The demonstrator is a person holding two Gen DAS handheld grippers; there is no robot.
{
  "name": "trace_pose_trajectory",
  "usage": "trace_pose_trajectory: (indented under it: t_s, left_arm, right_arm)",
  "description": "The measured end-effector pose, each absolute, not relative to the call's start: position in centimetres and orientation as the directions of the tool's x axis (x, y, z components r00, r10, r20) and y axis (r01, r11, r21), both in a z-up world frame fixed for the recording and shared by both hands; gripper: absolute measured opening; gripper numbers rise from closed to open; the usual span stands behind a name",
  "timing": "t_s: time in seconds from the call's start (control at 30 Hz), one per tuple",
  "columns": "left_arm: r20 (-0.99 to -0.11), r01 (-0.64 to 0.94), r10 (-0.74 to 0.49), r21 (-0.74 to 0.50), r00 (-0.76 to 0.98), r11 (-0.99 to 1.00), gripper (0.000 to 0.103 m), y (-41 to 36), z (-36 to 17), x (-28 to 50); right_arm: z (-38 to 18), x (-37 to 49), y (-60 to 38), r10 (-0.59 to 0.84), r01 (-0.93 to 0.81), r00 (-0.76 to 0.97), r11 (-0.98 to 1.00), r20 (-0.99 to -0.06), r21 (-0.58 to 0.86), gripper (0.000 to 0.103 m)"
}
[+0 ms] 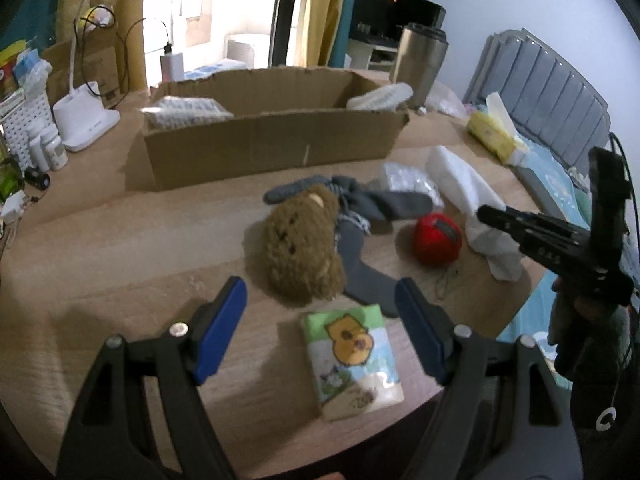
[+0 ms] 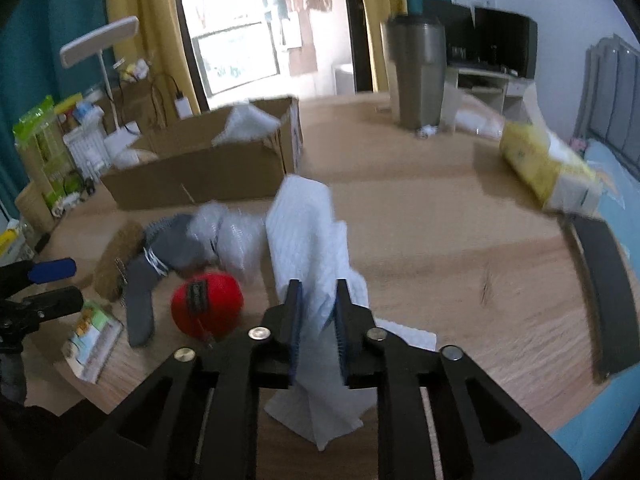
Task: Organize soft objects
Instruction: 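Lift the white cloth with the right tool while the left tool grasps the cartoon tissue pack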
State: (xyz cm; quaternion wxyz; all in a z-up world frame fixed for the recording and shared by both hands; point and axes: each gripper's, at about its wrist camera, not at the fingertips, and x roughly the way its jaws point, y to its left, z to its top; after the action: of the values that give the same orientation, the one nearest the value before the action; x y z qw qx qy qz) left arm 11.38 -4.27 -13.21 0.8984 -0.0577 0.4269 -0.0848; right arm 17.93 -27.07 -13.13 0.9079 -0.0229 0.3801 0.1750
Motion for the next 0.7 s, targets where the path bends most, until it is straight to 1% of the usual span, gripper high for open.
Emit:
trace_pose_trajectory:
  t_s: [0.03, 0.07, 0.1, 0.13, 0.2, 0.23, 0.27, 0.47, 0.53, 0.7]
  left_arm:
    - [-0.758, 0.106, -0.204, -0.177, 0.619, 0.978, 0.078, -4.4, -13.3, 11.3]
    - [-0.761, 0.111, -0.209, -0.179, 0.615, 0.978, 0.078, -4.5, -13.4, 11.2]
    - [-0.762, 0.113, -0.211, -0.179, 0.613, 0.977, 0.078, -4.6, -13.5, 11.1]
    - [-0.764, 0.119, -0.214, -0.179, 0.608, 0.977, 0.078, -4.7, -13.6, 11.1]
    - [-0.773, 0.132, -0.219, -0.174, 0.596, 0.976, 0.078, -5.0, -13.8, 11.0]
    - [-0.778, 0.136, -0.22, -0.172, 0.589, 0.976, 0.078, -5.2, -14.0, 10.9]
    - [-0.784, 0.14, -0.219, -0.169, 0.58, 0.976, 0.078, -5.3, -14.2, 10.9]
    - [-0.808, 0.129, -0.208, -0.164, 0.552, 0.978, 0.078, -5.2, -15.0, 11.0]
    - [-0.806, 0.131, -0.209, -0.163, 0.554, 0.978, 0.078, -5.2, -15.1, 10.9]
    - [-0.81, 0.143, -0.197, -0.141, 0.552, 0.98, 0.077, -5.4, -15.1, 10.8]
  right_arm:
    - [-13.4, 18.0, -27.1, 0.297, -0.333, 0.643, 0.939, -0.706, 0.091, 0.026]
    - [-13.9, 18.0, -27.1, 0.297, -0.332, 0.628, 0.938, -0.719, 0.097, 0.03]
    - [-14.1, 18.0, -27.1, 0.3, -0.335, 0.618, 0.937, -0.727, 0.101, 0.03]
    - [-14.4, 18.0, -27.2, 0.306, -0.341, 0.605, 0.934, -0.735, 0.108, 0.032]
    - [-14.4, 17.8, -27.4, 0.316, -0.344, 0.6, 0.931, -0.735, 0.12, 0.047]
    - [-14.3, 17.8, -27.5, 0.324, -0.345, 0.598, 0.93, -0.733, 0.129, 0.061]
    - [-14.2, 17.7, -27.6, 0.325, -0.341, 0.602, 0.931, -0.73, 0.133, 0.065]
    - [-13.1, 17.5, -28.0, 0.287, -0.311, 0.648, 0.945, -0.705, 0.1, 0.071]
    - [-13.3, 17.7, -28.0, 0.268, -0.302, 0.647, 0.95, -0.714, 0.082, 0.071]
    - [-14.7, 18.4, -27.8, 0.266, -0.289, 0.613, 0.952, -0.744, 0.102, 0.071]
